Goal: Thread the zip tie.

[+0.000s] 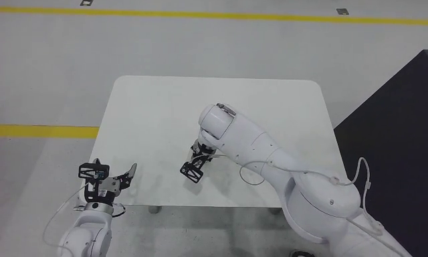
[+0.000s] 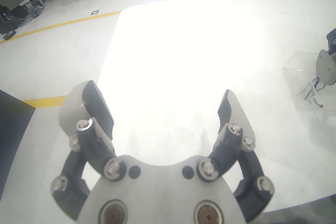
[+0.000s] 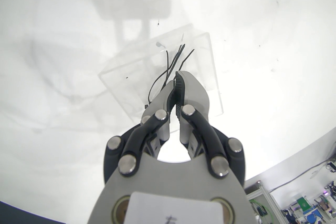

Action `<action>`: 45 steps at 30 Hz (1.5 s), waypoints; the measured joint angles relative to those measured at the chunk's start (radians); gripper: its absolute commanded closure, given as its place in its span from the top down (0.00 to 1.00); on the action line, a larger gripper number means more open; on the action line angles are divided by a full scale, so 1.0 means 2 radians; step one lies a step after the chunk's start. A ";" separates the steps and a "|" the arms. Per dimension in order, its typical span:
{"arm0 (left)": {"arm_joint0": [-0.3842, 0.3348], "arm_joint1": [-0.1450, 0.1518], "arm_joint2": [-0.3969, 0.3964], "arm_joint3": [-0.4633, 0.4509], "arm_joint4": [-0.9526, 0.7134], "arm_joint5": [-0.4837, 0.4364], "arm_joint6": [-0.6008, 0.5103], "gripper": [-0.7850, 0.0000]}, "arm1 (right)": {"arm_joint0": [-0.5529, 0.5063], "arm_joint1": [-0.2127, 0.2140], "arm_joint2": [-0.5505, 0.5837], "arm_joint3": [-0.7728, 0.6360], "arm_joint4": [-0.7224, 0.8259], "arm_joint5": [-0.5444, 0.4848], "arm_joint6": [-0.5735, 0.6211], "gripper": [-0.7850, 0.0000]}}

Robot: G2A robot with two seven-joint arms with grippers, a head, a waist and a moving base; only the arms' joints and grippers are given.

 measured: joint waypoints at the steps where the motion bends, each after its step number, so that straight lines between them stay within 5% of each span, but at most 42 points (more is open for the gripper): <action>1: 0.000 0.000 0.000 0.000 0.000 0.000 0.000 1.00 | -0.001 0.001 -0.002 0.001 0.001 0.000 -0.004 0.00; 8: 0.000 0.000 0.000 0.000 0.000 0.000 0.000 1.00 | -0.003 0.001 -0.003 0.010 -0.006 0.000 -0.022 0.00; 15: 0.000 0.000 0.000 0.000 0.000 0.000 0.000 1.00 | -0.002 -0.004 -0.003 0.025 -0.015 0.000 -0.031 0.28; 22: 0.000 0.000 0.000 0.000 0.000 0.000 0.000 1.00 | -0.004 -0.011 -0.003 0.036 -0.014 0.000 -0.031 0.31; 32: 0.000 0.000 0.000 0.000 0.000 0.000 0.000 1.00 | -0.003 -0.021 -0.003 0.062 -0.013 0.000 -0.031 0.27; 45: 0.000 0.000 0.000 0.000 0.000 0.000 0.000 1.00 | 0.001 -0.035 -0.003 0.091 -0.009 0.000 -0.031 0.00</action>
